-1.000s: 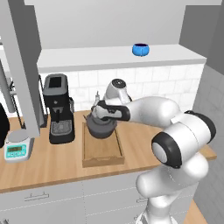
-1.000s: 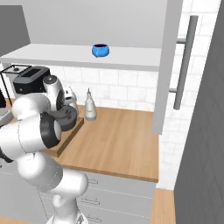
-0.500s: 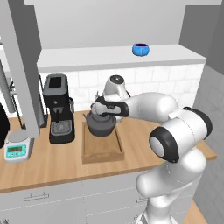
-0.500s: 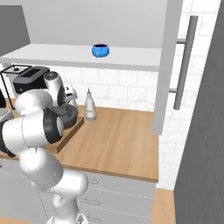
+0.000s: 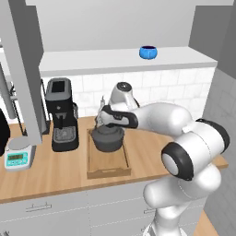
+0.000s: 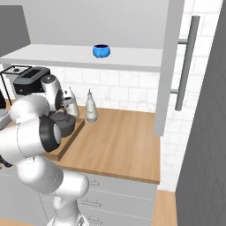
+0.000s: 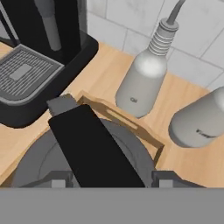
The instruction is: Pick the kettle from the counter and place it on the tray. Then pick the mug from the cabinet and place it on the tray. Then close the cabinet doors.
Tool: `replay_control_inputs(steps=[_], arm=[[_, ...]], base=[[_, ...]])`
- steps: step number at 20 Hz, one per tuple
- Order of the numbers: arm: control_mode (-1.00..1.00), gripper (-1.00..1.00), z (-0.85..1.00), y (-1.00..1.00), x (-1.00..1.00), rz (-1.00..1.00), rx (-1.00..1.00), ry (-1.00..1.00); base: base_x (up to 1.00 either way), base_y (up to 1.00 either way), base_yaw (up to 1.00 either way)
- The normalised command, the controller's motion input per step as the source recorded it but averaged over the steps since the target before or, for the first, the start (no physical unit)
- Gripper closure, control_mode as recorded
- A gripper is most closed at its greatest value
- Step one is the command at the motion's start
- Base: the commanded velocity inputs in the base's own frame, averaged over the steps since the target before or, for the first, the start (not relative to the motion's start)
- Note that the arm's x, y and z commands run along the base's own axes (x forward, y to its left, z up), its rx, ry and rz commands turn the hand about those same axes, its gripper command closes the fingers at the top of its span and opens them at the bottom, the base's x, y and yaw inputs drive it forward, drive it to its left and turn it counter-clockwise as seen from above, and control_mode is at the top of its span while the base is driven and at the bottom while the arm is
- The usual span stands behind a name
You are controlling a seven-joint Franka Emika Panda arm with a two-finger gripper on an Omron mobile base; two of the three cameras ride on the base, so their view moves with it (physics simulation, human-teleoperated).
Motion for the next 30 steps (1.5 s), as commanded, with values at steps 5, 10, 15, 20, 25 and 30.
replay_control_inputs(steps=[5, 10, 15, 20, 25, 30], arm=[[-1.00, -1.00, 0.00, 0.00, -0.10, 0.00, 0.00, -0.04], [-1.00, -1.00, 0.15, 0.00, -0.14, 0.01, 0.00, -0.22], [-1.00, -1.00, 0.43, 0.00, -0.38, 0.05, 0.00, -0.31], [-1.00, -1.00, 0.76, -0.03, -0.60, 0.06, 0.03, -0.26], [-1.00, -1.00, 0.91, -0.23, -0.62, 0.01, 0.05, -0.06], [-1.00, -1.00, 0.32, -0.13, -0.32, -0.15, -0.01, 0.07]], base=[[0.00, 0.00, 0.00], [0.00, 0.00, 0.00], [0.00, 0.00, 0.00], [0.00, 0.00, 0.00], [0.00, 0.00, 0.00], [0.00, 0.00, 0.00]])
